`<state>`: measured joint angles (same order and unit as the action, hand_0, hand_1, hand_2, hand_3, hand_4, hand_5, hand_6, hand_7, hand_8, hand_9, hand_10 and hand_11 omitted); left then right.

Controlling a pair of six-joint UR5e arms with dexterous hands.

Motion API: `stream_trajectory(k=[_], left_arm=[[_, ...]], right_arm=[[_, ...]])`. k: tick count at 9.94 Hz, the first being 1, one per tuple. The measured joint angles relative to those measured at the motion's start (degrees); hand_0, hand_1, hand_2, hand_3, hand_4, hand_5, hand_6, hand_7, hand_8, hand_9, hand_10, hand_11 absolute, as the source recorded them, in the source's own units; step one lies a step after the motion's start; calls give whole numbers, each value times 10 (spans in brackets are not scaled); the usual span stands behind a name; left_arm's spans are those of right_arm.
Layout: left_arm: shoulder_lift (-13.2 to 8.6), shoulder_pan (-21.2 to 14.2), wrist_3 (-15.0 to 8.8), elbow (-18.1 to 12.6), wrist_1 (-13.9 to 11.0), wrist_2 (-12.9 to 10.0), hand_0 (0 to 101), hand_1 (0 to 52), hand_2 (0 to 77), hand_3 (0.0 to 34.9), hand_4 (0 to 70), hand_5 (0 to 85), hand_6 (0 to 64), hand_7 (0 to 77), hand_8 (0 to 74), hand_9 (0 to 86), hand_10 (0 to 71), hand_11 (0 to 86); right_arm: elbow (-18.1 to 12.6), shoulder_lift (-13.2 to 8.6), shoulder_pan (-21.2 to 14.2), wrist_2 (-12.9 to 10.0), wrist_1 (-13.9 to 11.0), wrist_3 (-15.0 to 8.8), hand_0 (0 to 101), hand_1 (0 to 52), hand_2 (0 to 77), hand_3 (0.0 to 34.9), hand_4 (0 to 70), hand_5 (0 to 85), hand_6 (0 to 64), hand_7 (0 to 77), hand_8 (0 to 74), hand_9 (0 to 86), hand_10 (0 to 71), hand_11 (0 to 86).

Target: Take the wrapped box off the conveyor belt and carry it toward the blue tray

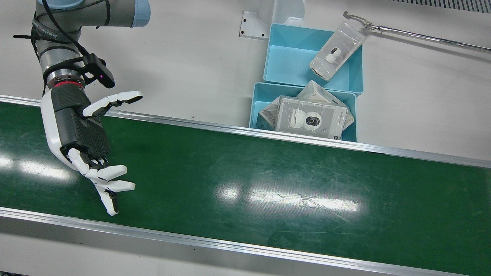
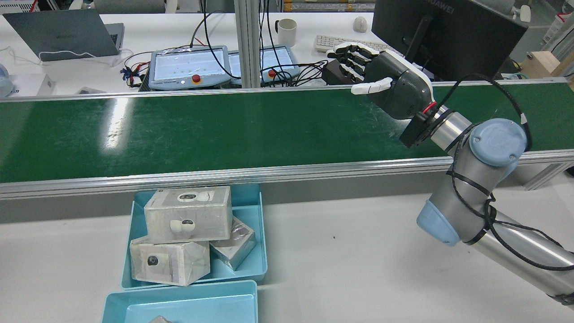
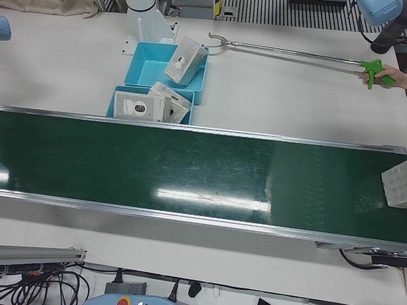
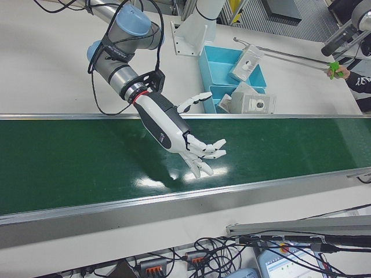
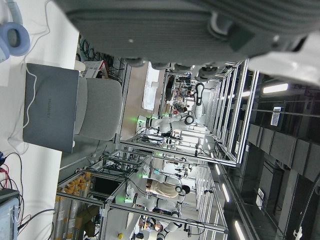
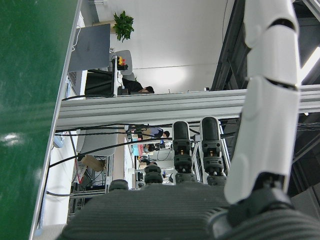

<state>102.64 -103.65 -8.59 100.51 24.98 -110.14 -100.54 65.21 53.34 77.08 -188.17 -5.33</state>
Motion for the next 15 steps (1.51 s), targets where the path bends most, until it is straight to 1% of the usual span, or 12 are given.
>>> stream_trajectory(k=[2,3,6,7,9,13,14,15], left_arm=[[0,0,0,0,0,0,0,0,5,0,0,11,0,0,0,0,0,0],[0,0,0,0,0,0,0,0,11,0,0,11,0,5,0,0,5,0],[0,0,0,0,0,0,0,0,5,0,0,11,0,5,0,0,5,0],[0,0,0,0,0,0,0,0,5,0,0,11,0,0,0,0,5,0],[0,0,0,0,0,0,0,0,5,0,0,11,0,0,0,0,5,0],[0,0,0,0,0,0,0,0,5,0,0,11,0,0,0,0,0,0],[0,0,0,0,0,0,0,0,5,0,0,11,0,0,0,0,0,0],[0,0,0,0,0,0,0,0,5,0,0,11,0,5,0,0,0,0]], right_arm=[[-1,0,0,0,0,0,467,115,142,114,125,338,55,245,16,76,0,16],[-1,0,0,0,0,1,467,115,142,125,125,333,49,245,16,76,0,16],[-2,0,0,-1,0,1,467,115,142,125,125,333,55,245,16,76,0,16],[-3,0,1,-1,0,2,466,125,142,131,125,338,49,245,16,76,0,16],[-4,0,1,-1,0,4,467,125,142,128,125,344,55,256,5,76,0,16],[-5,0,1,0,-1,5,467,125,142,126,125,344,55,256,11,76,0,16],[-6,1,1,0,-1,6,467,125,142,128,125,344,55,256,11,76,0,16],[-6,1,1,0,-1,6,468,125,142,137,120,344,55,256,11,76,0,16]])
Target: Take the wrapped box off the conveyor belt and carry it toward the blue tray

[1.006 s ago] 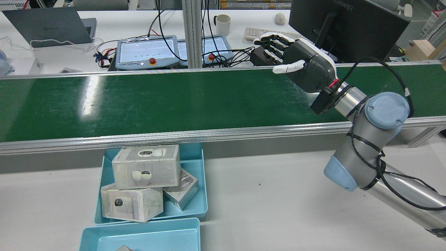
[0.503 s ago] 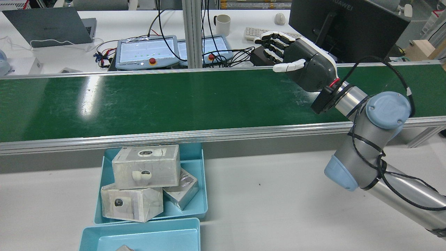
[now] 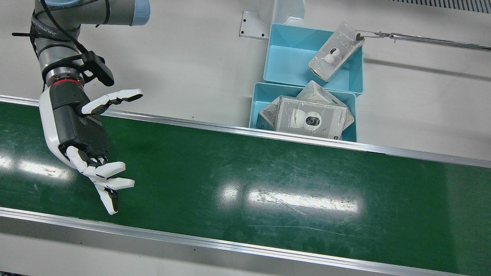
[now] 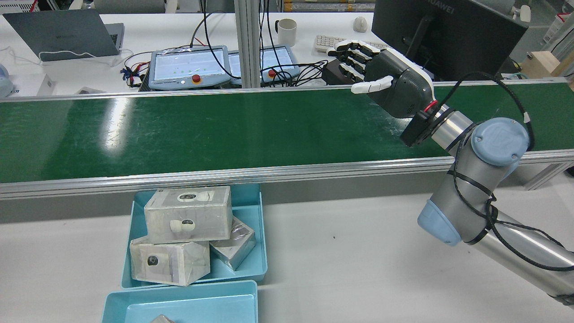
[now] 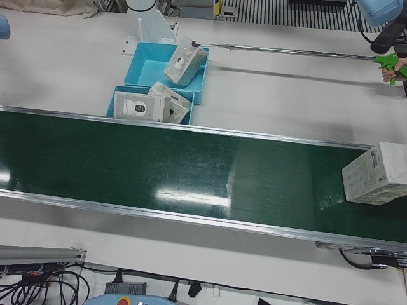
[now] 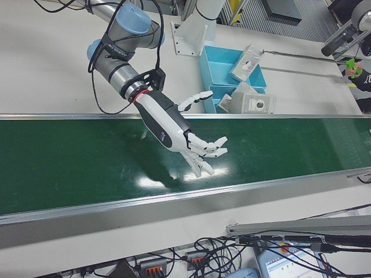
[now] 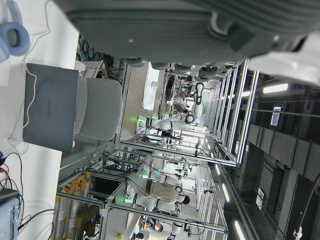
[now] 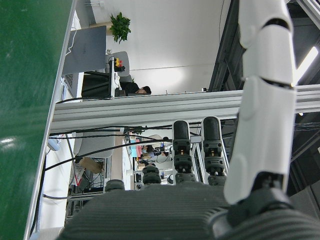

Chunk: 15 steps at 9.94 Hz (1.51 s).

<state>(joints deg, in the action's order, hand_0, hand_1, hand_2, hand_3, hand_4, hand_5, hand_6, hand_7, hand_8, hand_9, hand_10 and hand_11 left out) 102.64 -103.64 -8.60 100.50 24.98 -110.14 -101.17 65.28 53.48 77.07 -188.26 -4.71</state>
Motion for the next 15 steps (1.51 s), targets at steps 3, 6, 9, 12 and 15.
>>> stream_trajectory(k=[3,6,9,12,15], left_arm=[[0,0,0,0,0,0,0,0,5,0,0,11,0,5,0,0,0,0],[0,0,0,0,0,0,0,0,5,0,0,11,0,0,0,0,0,0],[0,0,0,0,0,0,0,0,5,0,0,11,0,0,0,0,0,0],[0,0,0,0,0,0,0,0,5,0,0,11,0,0,0,0,5,0],[0,0,0,0,0,0,0,0,5,0,0,11,0,0,0,0,5,0]], right_arm=[[-1,0,0,0,0,0,467,125,142,138,125,344,49,256,16,76,0,16],[-5,12,0,0,1,4,467,125,147,140,125,344,49,256,16,76,0,16],[-8,17,-1,0,1,5,467,125,142,144,115,344,49,235,11,76,0,16],[-11,15,-1,-1,1,5,467,125,142,142,125,344,49,251,11,76,0,16],[-12,14,0,-1,-1,6,472,136,158,142,136,344,55,262,11,76,0,16]])
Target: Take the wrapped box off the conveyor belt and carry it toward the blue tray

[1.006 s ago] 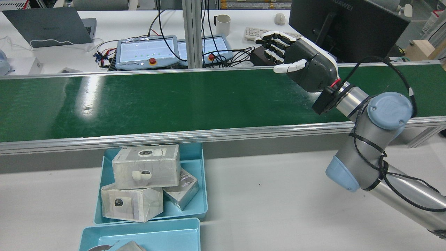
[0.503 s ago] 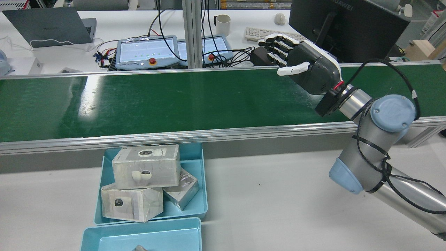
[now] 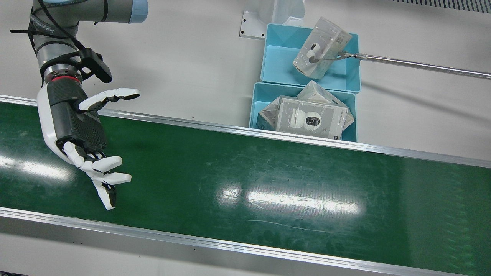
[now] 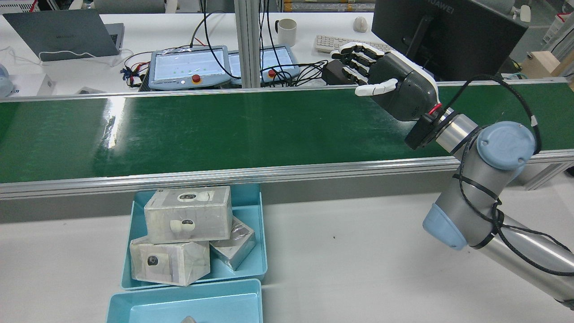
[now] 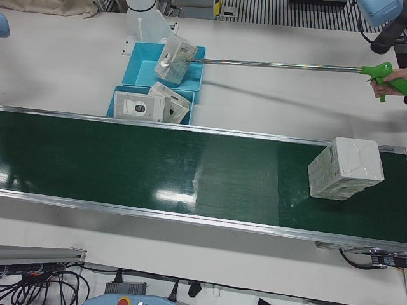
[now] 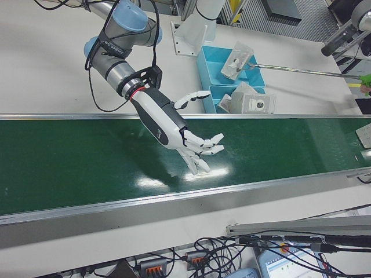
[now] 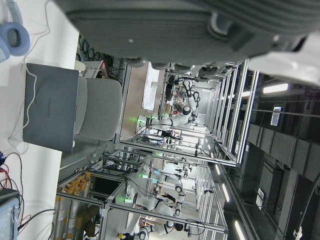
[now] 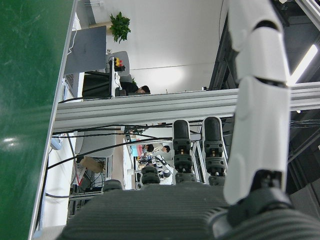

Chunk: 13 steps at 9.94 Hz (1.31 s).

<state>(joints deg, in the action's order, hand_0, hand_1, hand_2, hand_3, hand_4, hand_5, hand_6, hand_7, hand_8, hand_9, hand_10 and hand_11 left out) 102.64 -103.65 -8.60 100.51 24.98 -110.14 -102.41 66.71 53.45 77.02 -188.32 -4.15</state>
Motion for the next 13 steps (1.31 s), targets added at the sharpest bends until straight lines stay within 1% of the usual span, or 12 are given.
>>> stream_trajectory(k=[1,3,4,5,6,7,8,9,10,11,12,13], left_arm=[[0,0,0,0,0,0,0,0,5,0,0,11,0,0,0,0,5,0],[0,0,0,0,0,0,0,0,5,0,0,11,0,5,0,0,0,0],[0,0,0,0,0,0,0,0,5,0,0,11,0,5,0,0,0,0],[0,0,0,0,0,0,0,0,5,0,0,11,0,0,0,0,5,0],[0,0,0,0,0,0,0,0,5,0,0,11,0,0,0,0,5,0],[0,0,0,0,0,0,0,0,5,0,0,11,0,5,0,0,0,0],[0,0,0,0,0,0,0,0,5,0,0,11,0,5,0,0,0,0],[0,0,0,0,0,0,0,0,5,0,0,11,0,0,0,0,5,0],[0,0,0,0,0,0,0,0,5,0,0,11,0,5,0,0,5,0],[0,0,0,0,0,0,0,0,5,0,0,11,0,5,0,0,5,0],[0,0,0,0,0,0,0,0,5,0,0,11,0,0,0,0,0,0],[0,0,0,0,0,0,0,0,5,0,0,11,0,5,0,0,5,0]], right_arm=[[-5,-1,0,1,-2,-2,480,180,191,148,104,355,55,262,11,76,0,16],[-18,-2,0,2,-21,-8,492,180,213,153,125,355,55,262,5,76,0,16],[-29,0,2,2,-46,-12,504,185,202,196,125,349,55,273,5,76,0,16],[-41,1,3,2,-76,-15,504,185,202,196,125,349,55,273,5,76,0,16],[-54,3,4,1,-109,-18,510,207,213,220,120,349,55,284,5,76,0,16],[-66,4,5,-4,-139,-20,511,202,218,222,115,349,55,278,5,76,0,16],[-74,4,5,-9,-160,-20,511,202,218,222,115,349,55,278,5,76,0,16],[-77,5,5,-13,-170,-20,512,224,273,185,93,349,44,262,5,54,0,16],[-77,5,5,-16,-170,-20,498,196,278,170,44,349,38,224,5,65,0,16],[-74,5,5,-17,-162,-20,498,196,278,170,44,349,38,224,5,65,0,16],[-69,5,5,-18,-152,-18,488,169,251,145,65,338,5,224,5,65,0,16],[-65,5,5,-18,-145,-17,480,169,224,130,65,327,22,218,0,65,0,16]])
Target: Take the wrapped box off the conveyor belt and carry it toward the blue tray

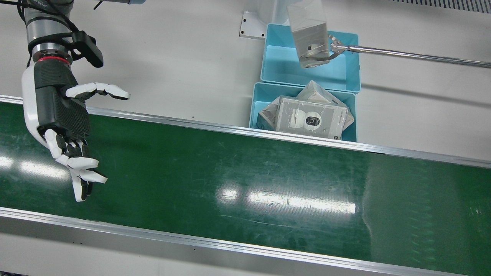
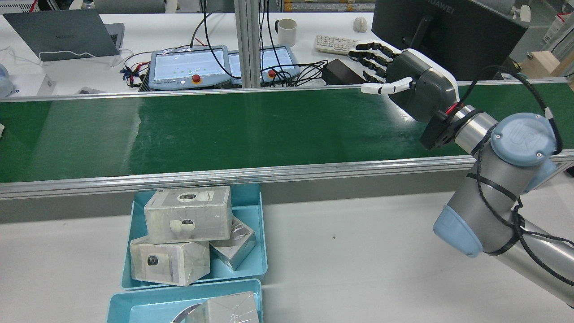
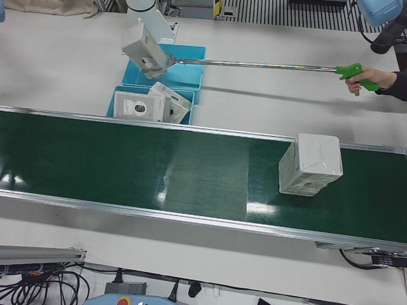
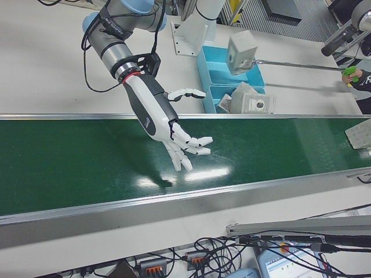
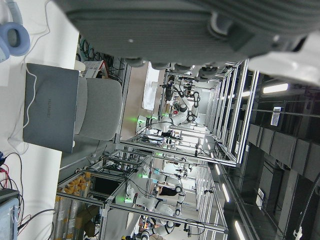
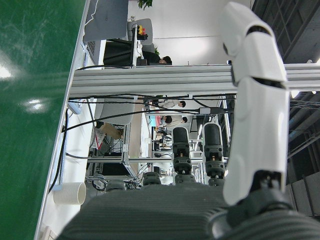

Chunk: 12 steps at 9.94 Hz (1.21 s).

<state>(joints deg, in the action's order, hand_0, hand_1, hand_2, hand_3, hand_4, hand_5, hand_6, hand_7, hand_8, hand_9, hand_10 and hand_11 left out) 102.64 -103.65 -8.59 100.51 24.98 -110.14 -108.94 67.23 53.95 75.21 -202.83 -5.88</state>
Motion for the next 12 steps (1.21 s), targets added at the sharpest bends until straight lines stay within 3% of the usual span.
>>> stream_trajectory(k=[2,3,6,7,8,11,12], left_arm=[[0,0,0,0,0,0,0,0,5,0,0,11,0,5,0,0,5,0],[0,0,0,0,0,0,0,0,5,0,0,11,0,0,0,0,0,0],[0,0,0,0,0,0,0,0,5,0,0,11,0,0,0,0,0,0],[0,0,0,0,0,0,0,0,5,0,0,11,0,0,0,0,5,0],[0,0,0,0,0,0,0,0,5,0,0,11,0,5,0,0,5,0],[0,0,0,0,0,0,0,0,5,0,0,11,0,0,0,0,0,0],[0,0,0,0,0,0,0,0,5,0,0,11,0,0,0,0,0,0]], right_arm=[[4,0,0,0,3,0,472,142,207,128,82,333,27,218,0,44,0,16],[5,0,-1,0,3,0,469,125,175,143,87,333,27,235,0,54,0,16],[6,-1,-1,0,2,0,468,131,185,149,104,333,33,235,0,54,0,16],[6,-1,-1,0,2,0,467,131,185,137,104,338,33,235,0,54,0,16],[7,-1,-1,-1,2,0,467,131,185,162,104,333,33,235,0,54,0,16],[13,-4,-2,-3,2,-2,467,131,185,156,104,333,33,235,0,54,0,16],[14,-5,-2,-4,2,-2,467,131,185,168,98,338,33,245,0,54,0,16]])
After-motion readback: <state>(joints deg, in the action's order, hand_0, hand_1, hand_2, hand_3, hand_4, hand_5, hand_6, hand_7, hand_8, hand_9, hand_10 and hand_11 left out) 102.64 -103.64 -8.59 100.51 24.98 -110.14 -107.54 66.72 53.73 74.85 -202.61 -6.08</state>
